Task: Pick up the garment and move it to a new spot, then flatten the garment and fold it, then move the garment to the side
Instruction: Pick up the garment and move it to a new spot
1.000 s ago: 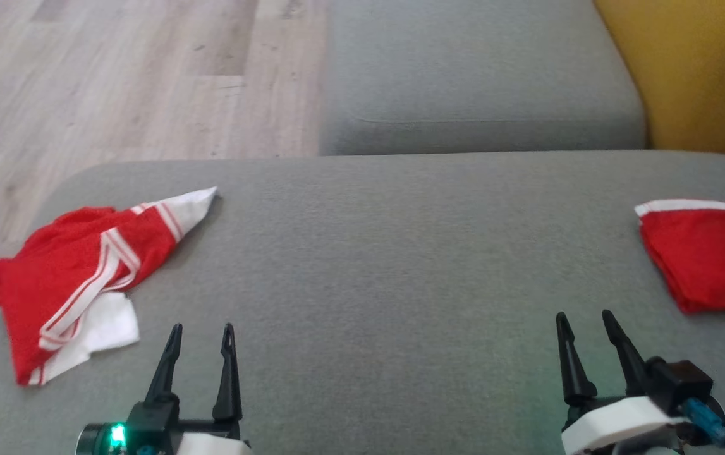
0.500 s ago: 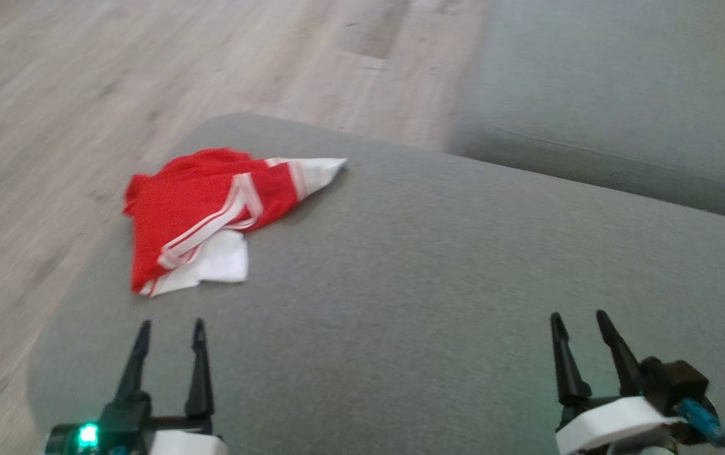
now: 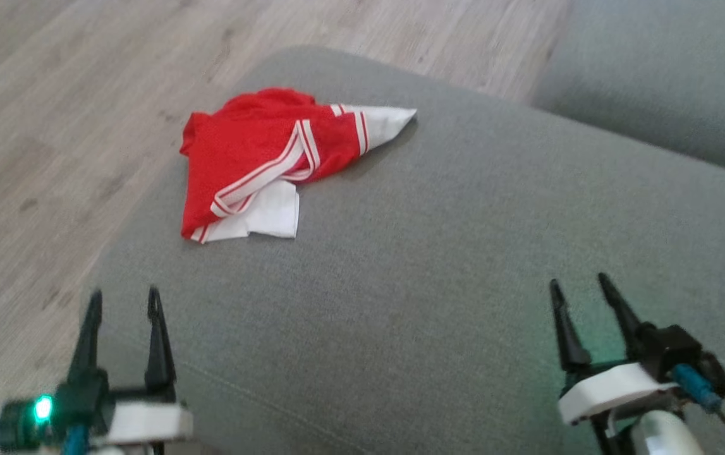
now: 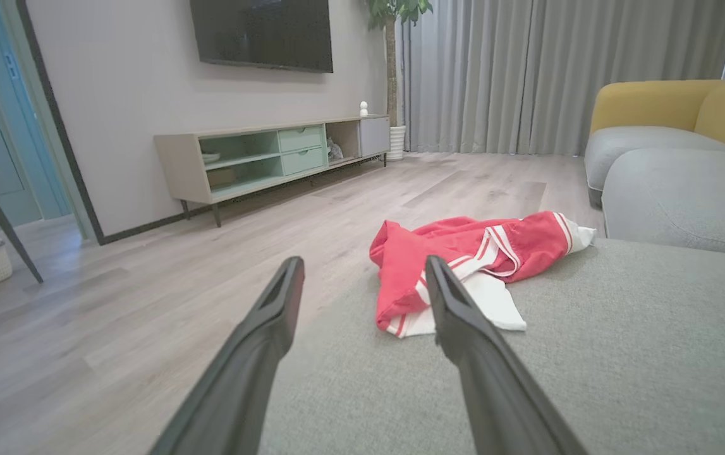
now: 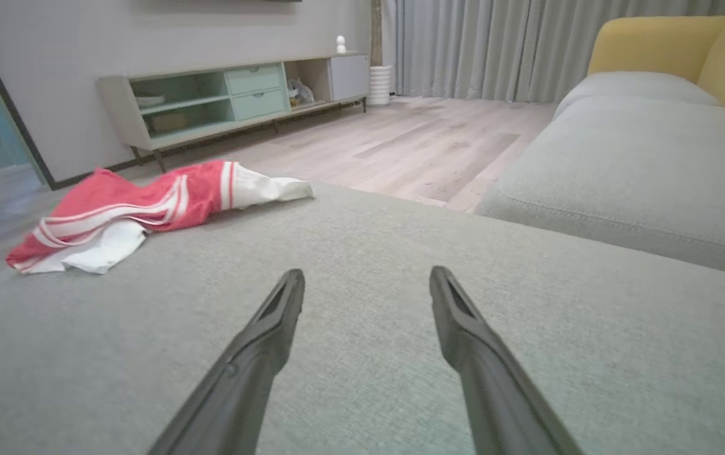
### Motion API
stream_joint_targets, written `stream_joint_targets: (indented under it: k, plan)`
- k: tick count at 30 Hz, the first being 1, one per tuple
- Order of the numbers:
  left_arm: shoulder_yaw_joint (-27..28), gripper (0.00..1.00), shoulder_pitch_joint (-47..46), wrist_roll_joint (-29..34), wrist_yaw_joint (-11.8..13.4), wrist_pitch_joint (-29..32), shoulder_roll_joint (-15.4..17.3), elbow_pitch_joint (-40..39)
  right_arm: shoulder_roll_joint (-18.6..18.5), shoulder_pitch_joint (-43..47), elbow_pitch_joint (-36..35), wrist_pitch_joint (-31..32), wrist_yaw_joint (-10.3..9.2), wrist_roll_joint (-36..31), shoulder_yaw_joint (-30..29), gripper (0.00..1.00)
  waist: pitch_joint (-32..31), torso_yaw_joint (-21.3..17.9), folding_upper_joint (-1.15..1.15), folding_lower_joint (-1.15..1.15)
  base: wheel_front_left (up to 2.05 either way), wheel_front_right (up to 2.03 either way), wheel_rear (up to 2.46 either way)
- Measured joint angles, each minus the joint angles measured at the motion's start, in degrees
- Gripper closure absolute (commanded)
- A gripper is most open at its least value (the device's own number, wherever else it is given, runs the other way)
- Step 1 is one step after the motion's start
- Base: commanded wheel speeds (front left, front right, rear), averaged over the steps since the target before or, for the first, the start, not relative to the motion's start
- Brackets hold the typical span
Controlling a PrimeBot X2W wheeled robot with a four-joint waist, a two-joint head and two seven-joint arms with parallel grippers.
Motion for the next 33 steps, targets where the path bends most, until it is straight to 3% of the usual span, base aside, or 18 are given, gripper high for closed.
stream_joint_targets:
  k: [4,10,21,25,29,30,31,33]
  plan:
    - [-0.3,0.0,-8.1,0.8,-1.3,0.0,0.5,1.2,-0.5,-0.8,-1.8,0.0,0.0,-4.5,-4.0,0.0,4.0,0.0,0.0,0.01,0.0,0.0,0.0]
    - [-0.9,0.0,-20.6,0.9,-3.0,0.0,-0.1,8.7,-5.9,-2.3,-5.2,0.0,0.0,-7.9,-6.5,0.0,11.0,-0.3,0.0,0.01,0.0,0.0,0.0]
    - [-1.8,0.0,-43.6,-3.7,-5.2,2.3,-2.6,40.2,-13.7,-5.6,-12.3,-0.6,0.0,-9.7,-8.6,0.0,24.0,-1.1,0.0,0.0,0.0,0.0,0.0]
    - [-1.4,0.0,-48.8,-4.6,-5.7,6.9,-2.2,50.1,-14.6,-6.3,-14.9,-0.9,0.0,-9.7,-8.9,0.0,26.5,-2.0,0.0,0.0,0.0,0.0,0.0]
    - [-1.0,0.0,-51.4,-4.9,-6.0,7.5,-0.9,55.9,-14.6,-7.2,-15.8,-1.2,0.0,-9.7,-8.8,0.0,27.7,-3.5,0.0,-0.01,0.0,0.0,0.0]
    - [-0.8,0.7,-52.0,-5.2,-6.0,6.9,-0.5,56.9,-14.6,-7.5,-16.0,-1.2,0.0,-9.7,-8.8,0.0,28.0,-3.9,0.0,0.0,0.0,0.0,0.0]
    - [-0.8,1.0,-52.6,-5.4,-6.0,6.1,-0.1,57.7,-14.6,-7.7,-16.1,-1.2,0.0,-9.9,-8.8,0.0,28.1,-4.2,0.0,0.0,0.0,0.0,0.0]
    - [-0.8,1.0,-53.6,-5.4,-6.0,4.2,0.6,58.8,-14.5,-8.0,-16.1,-1.2,0.0,-10.0,-8.8,0.0,28.2,-4.7,0.0,0.0,0.0,0.0,0.0]
